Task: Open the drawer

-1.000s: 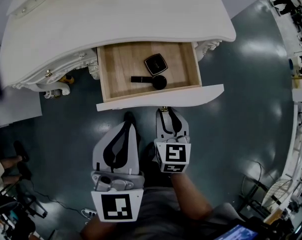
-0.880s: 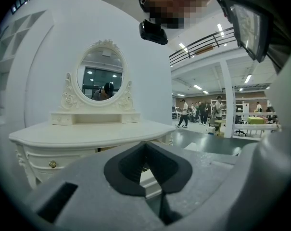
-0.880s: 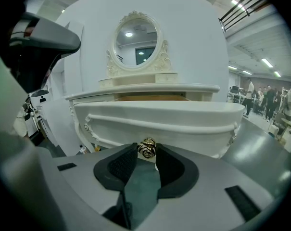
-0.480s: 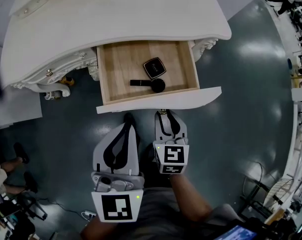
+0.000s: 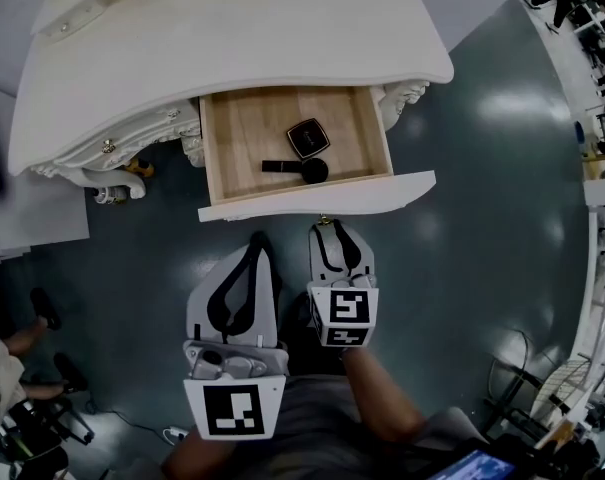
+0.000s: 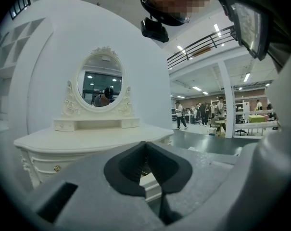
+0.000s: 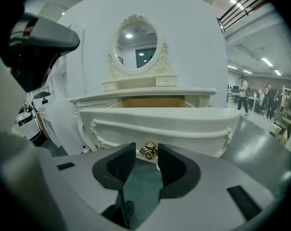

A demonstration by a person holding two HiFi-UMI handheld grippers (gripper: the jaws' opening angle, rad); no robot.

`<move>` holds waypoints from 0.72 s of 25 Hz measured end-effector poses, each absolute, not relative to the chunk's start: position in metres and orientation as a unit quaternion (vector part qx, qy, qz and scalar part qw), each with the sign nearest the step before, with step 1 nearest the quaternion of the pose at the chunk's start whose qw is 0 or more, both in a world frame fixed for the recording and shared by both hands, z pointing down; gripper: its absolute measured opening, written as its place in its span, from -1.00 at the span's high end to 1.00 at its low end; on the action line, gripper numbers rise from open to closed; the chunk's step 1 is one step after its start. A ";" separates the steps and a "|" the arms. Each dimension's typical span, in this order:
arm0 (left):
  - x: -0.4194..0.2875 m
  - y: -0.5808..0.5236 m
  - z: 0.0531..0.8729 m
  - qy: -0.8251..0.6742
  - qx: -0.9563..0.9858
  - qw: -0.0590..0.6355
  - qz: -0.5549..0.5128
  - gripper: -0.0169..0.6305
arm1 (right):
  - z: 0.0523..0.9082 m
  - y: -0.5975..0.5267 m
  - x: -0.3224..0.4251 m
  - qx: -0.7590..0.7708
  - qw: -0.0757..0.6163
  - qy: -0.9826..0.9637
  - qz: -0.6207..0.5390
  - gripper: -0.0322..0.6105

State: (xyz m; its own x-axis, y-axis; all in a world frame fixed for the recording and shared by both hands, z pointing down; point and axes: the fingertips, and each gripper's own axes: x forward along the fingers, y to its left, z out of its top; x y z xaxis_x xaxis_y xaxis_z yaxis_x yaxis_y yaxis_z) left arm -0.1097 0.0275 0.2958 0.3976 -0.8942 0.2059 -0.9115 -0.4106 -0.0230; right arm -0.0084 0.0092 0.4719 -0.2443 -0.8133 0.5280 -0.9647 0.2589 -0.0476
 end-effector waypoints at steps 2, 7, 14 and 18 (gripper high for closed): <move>-0.107 0.030 0.284 -0.543 0.834 0.041 0.084 0.90 | 0.459 0.014 -0.009 0.575 0.203 -0.773 0.176 0.49; -0.104 0.034 0.246 -0.550 0.832 0.028 0.066 0.90 | 0.393 0.028 -0.015 0.559 0.176 -0.797 0.143 0.50; -0.108 0.039 0.191 -0.564 0.824 0.011 0.060 0.90 | 0.243 0.026 -0.008 0.559 0.098 -0.822 0.043 0.76; -0.107 0.047 0.157 -0.566 0.823 -0.009 0.047 0.90 | 0.192 0.040 -0.008 0.557 0.067 -0.828 0.012 0.83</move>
